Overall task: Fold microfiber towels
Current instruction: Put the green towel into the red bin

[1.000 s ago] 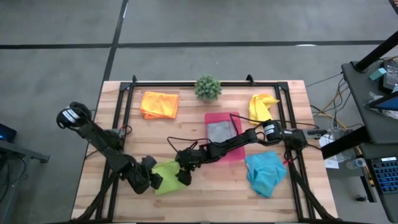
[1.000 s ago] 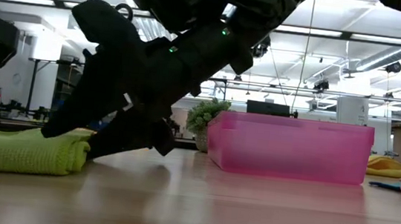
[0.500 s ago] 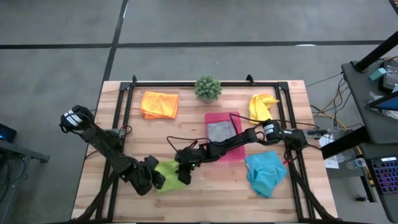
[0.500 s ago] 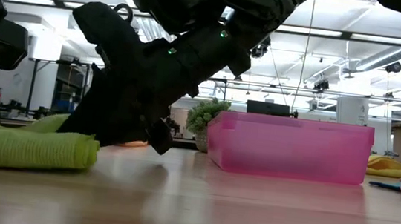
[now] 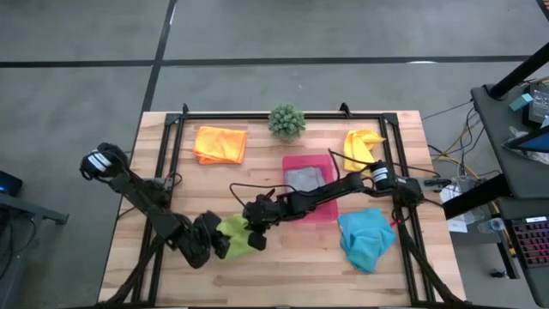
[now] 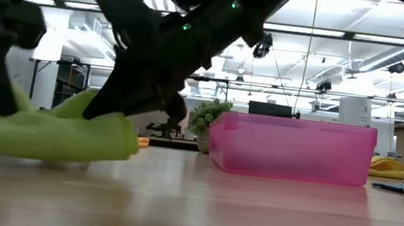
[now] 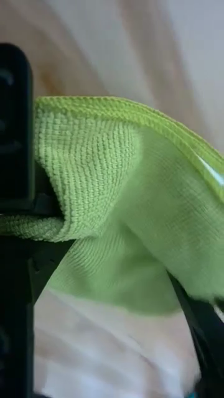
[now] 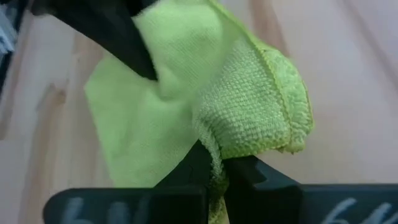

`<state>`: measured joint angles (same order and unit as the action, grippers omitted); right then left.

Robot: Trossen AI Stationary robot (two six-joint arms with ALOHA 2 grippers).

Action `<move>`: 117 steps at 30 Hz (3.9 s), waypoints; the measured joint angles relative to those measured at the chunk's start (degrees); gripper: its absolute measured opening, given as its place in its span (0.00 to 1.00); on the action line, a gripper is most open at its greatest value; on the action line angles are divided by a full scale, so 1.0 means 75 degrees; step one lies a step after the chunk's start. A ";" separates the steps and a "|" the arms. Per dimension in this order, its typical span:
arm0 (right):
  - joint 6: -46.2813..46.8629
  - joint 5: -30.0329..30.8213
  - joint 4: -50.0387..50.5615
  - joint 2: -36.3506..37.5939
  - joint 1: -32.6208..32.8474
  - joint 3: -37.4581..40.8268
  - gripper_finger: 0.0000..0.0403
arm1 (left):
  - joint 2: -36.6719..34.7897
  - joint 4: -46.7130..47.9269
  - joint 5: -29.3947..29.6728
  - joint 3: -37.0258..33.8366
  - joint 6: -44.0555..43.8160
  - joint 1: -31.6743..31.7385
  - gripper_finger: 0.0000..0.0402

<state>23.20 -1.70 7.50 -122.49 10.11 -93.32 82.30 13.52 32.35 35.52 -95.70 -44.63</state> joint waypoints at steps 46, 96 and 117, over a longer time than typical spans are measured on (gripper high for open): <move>0.0919 0.3462 0.3448 0.5097 0.0295 0.3504 0.03 | 0.1455 -0.4528 -0.1387 0.2019 0.9067 0.4496 0.01; 0.1715 0.3350 0.2513 0.5760 -0.0688 0.5715 0.03 | 0.2948 -0.3285 -0.2462 0.3315 0.8413 0.5620 0.32; 0.2115 0.3368 0.2582 0.5772 -0.0688 0.5715 0.07 | 0.1907 -0.1576 -0.2483 0.3257 0.8686 0.5620 0.37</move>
<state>39.06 23.56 26.86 -79.20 4.95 -50.46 96.60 1.70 13.73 59.95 -30.56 -2.48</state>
